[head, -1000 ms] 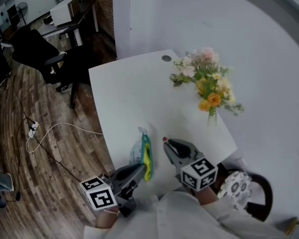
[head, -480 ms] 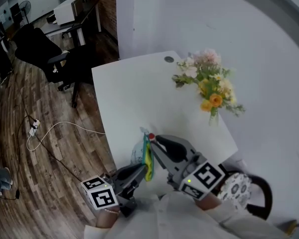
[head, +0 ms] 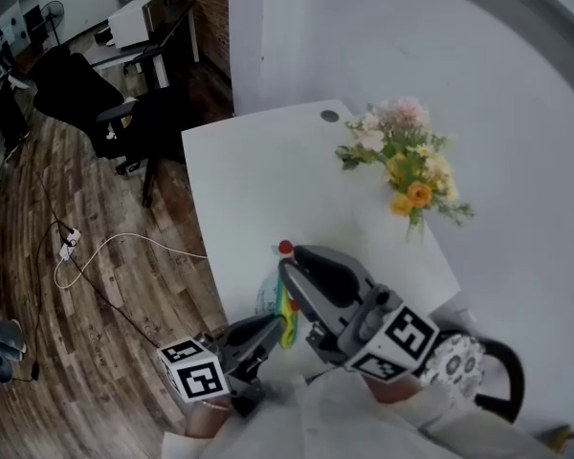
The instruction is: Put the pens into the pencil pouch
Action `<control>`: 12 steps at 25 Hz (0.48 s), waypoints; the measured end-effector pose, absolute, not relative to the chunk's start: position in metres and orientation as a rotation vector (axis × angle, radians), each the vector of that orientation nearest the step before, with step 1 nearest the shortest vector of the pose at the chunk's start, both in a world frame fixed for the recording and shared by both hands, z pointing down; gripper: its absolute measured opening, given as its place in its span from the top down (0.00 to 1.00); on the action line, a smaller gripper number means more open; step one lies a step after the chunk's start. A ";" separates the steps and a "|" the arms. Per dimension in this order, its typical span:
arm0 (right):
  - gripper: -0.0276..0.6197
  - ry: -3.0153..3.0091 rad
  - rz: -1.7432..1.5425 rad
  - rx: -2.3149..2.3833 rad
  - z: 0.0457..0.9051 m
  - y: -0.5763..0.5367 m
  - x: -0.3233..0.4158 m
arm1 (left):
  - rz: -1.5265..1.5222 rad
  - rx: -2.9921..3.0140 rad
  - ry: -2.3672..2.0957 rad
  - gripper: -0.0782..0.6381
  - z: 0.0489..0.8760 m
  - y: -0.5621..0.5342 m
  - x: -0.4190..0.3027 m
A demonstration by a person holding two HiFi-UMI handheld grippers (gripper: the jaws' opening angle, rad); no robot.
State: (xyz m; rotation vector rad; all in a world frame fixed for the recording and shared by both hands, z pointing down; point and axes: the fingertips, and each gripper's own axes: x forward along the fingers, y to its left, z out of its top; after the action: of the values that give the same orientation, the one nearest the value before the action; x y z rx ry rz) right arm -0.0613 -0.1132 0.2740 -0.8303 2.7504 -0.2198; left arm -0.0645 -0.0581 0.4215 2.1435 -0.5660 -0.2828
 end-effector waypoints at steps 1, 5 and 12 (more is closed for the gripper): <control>0.86 2.737 -0.213 -0.816 0.272 -0.113 -0.062 | -0.281 2.144 -0.566 0.85 0.422 -0.058 -0.064; 0.86 2.703 -0.217 -0.798 0.277 -0.115 -0.065 | -0.281 2.144 -0.563 0.85 0.421 -0.059 -0.067; 0.86 2.696 -0.249 -0.839 0.298 -0.117 -0.061 | -0.276 2.145 -0.563 0.85 0.420 -0.060 -0.067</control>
State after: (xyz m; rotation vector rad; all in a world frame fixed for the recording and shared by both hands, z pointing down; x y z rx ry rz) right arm -0.0612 -0.1166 0.2983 -0.8393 2.6956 -0.2493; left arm -0.0668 -0.0604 0.4199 2.1449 -0.5625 -0.2759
